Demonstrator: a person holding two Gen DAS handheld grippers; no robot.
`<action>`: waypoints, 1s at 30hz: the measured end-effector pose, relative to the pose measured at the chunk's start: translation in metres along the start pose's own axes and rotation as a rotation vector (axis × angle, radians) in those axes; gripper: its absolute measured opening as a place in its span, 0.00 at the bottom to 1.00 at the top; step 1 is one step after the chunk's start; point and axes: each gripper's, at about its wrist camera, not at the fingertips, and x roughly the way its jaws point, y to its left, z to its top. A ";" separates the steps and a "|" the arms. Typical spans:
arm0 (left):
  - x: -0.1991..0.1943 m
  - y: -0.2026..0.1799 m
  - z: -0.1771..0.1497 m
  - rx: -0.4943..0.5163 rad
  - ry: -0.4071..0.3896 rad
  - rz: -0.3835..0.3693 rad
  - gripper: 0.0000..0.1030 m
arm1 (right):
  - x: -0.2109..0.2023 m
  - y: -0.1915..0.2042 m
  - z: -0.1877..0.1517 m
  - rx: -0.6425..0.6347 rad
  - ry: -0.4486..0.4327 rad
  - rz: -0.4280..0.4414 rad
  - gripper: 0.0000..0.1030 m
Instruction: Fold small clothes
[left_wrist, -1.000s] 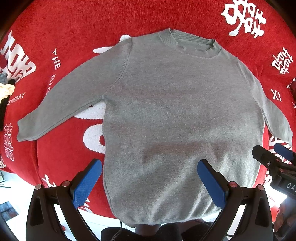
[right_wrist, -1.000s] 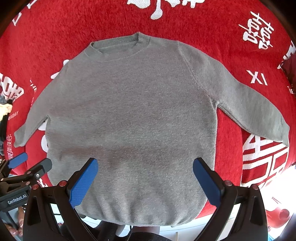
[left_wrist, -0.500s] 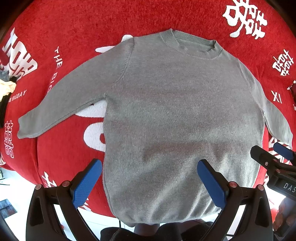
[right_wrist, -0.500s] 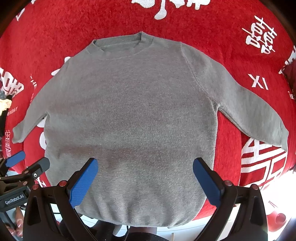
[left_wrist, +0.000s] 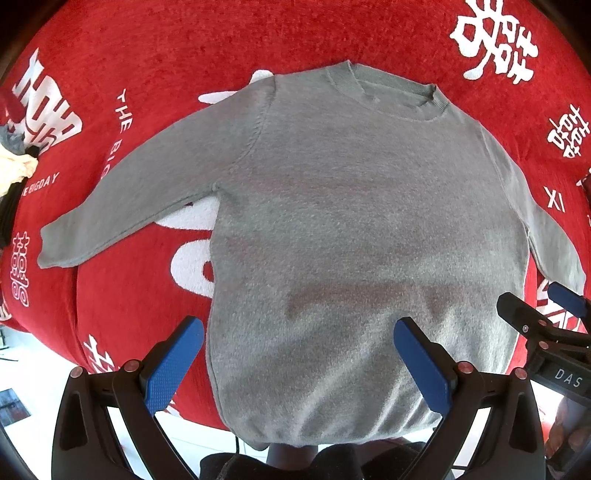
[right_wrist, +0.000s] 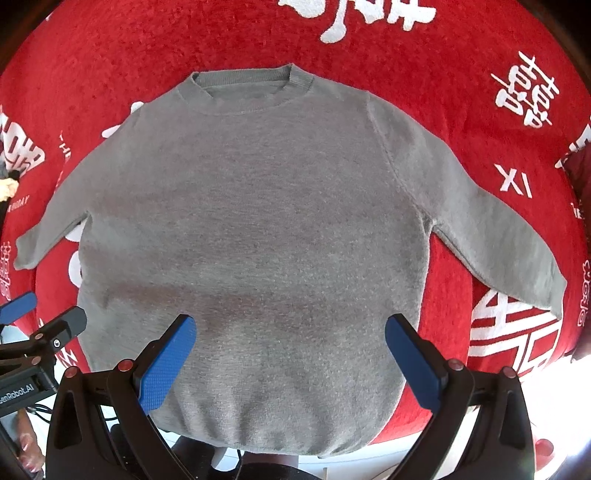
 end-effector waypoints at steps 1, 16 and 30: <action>0.000 0.000 0.000 -0.003 0.000 0.000 1.00 | 0.000 0.002 0.000 -0.007 -0.001 -0.004 0.99; -0.006 0.001 -0.002 -0.063 -0.011 0.026 1.00 | -0.004 0.020 0.008 -0.103 -0.030 -0.025 0.99; -0.009 0.006 0.000 -0.113 -0.037 0.037 1.00 | -0.002 0.023 0.015 -0.129 -0.028 0.018 0.99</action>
